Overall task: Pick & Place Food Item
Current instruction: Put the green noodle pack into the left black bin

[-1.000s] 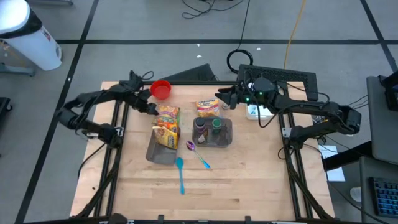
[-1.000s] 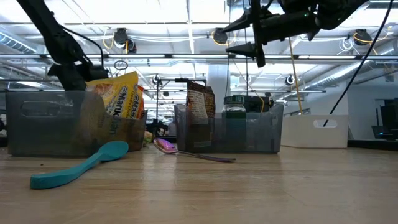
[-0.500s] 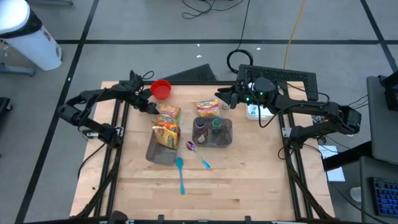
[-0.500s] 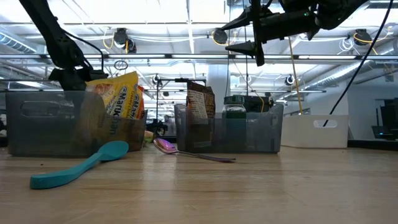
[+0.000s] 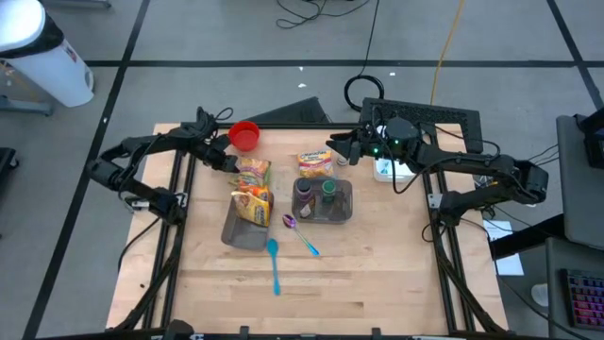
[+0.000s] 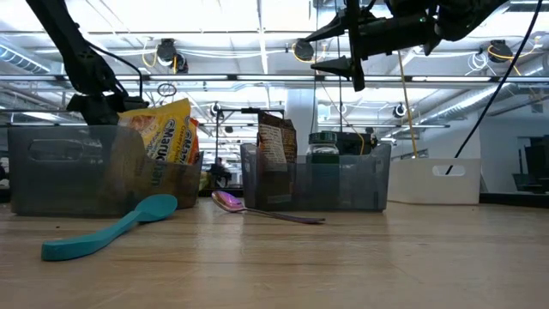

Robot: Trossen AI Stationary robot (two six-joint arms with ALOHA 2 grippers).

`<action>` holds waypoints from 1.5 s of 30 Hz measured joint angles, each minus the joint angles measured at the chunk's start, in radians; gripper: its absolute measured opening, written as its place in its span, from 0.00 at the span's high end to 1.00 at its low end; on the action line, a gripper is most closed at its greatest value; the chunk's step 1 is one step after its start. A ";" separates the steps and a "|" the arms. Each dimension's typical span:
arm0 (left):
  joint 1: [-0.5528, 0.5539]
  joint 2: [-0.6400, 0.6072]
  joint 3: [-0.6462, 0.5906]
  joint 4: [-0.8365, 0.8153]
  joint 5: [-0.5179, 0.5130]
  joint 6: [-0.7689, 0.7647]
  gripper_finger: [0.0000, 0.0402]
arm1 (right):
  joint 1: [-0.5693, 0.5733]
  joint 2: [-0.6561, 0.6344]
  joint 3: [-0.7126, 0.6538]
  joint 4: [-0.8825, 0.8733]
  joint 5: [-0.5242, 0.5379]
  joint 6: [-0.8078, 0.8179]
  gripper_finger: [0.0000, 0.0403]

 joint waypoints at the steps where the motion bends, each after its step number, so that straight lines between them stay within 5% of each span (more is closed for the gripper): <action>1: 0.000 0.000 0.000 0.000 -0.001 0.000 0.85 | 0.000 0.000 0.000 0.000 0.000 0.000 0.37; 8: 0.000 0.000 0.000 0.005 -0.001 0.006 0.99 | 0.000 0.000 0.000 0.000 0.000 -0.002 0.37; 23: 0.000 -0.174 0.055 -0.028 -0.025 -0.018 0.99 | 0.000 0.000 0.000 -0.001 0.000 -0.006 0.37; 38: -0.085 -0.385 0.235 -0.249 -0.069 0.004 0.99 | 0.000 0.000 0.000 0.000 -0.026 -0.033 0.37; 45: -0.171 -0.403 0.428 -0.362 -0.109 0.046 0.99 | 0.000 0.000 0.000 0.023 -0.079 -0.058 0.37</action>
